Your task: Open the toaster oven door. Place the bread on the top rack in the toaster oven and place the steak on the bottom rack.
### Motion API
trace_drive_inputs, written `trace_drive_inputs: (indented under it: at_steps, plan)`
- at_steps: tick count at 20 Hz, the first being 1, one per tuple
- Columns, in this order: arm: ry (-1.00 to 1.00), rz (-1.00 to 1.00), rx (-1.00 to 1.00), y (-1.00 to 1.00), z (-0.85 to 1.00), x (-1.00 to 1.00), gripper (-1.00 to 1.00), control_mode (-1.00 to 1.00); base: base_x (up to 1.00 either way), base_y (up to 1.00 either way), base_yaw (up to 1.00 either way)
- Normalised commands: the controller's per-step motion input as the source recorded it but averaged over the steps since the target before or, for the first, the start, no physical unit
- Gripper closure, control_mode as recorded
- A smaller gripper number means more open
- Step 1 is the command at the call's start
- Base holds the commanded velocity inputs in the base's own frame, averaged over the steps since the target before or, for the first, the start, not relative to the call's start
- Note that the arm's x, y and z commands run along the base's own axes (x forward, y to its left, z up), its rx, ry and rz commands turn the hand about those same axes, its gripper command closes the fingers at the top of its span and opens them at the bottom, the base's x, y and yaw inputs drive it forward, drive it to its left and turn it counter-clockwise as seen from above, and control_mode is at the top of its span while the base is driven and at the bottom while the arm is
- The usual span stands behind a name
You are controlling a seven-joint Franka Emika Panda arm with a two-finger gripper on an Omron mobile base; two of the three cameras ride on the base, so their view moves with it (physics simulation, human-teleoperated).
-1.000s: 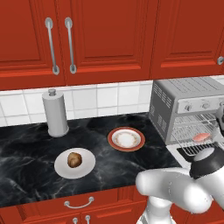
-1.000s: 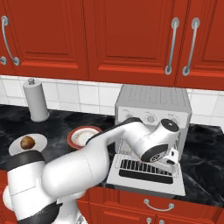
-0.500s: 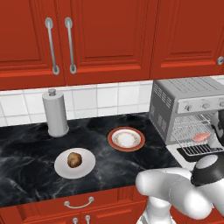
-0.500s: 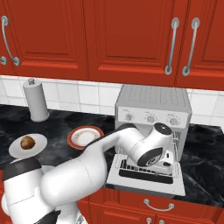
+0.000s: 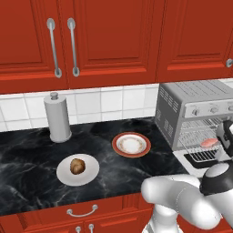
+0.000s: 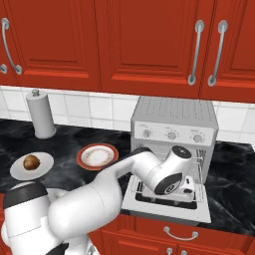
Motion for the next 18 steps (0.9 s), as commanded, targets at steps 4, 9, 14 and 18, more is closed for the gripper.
trace_drive_inputs:
  at_steps: [4, 9, 14, 18]
  plan:
    - [0.00, 0.07, 0.00, 0.03, -0.12, 0.02, -1.00, -1.00, 0.00, 0.00, 0.00]
    - [0.00, 0.05, 0.00, 0.06, -0.07, 0.05, -1.00, -1.00, 0.00, 0.00, 0.00]
    - [0.00, 0.01, 0.00, 0.01, -0.02, 0.05, -1.00, -1.00, 0.00, 0.00, 0.00]
    - [0.00, 0.00, 0.04, 0.03, -0.02, 0.08, -1.00, -1.00, 0.00, 0.00, 0.00]
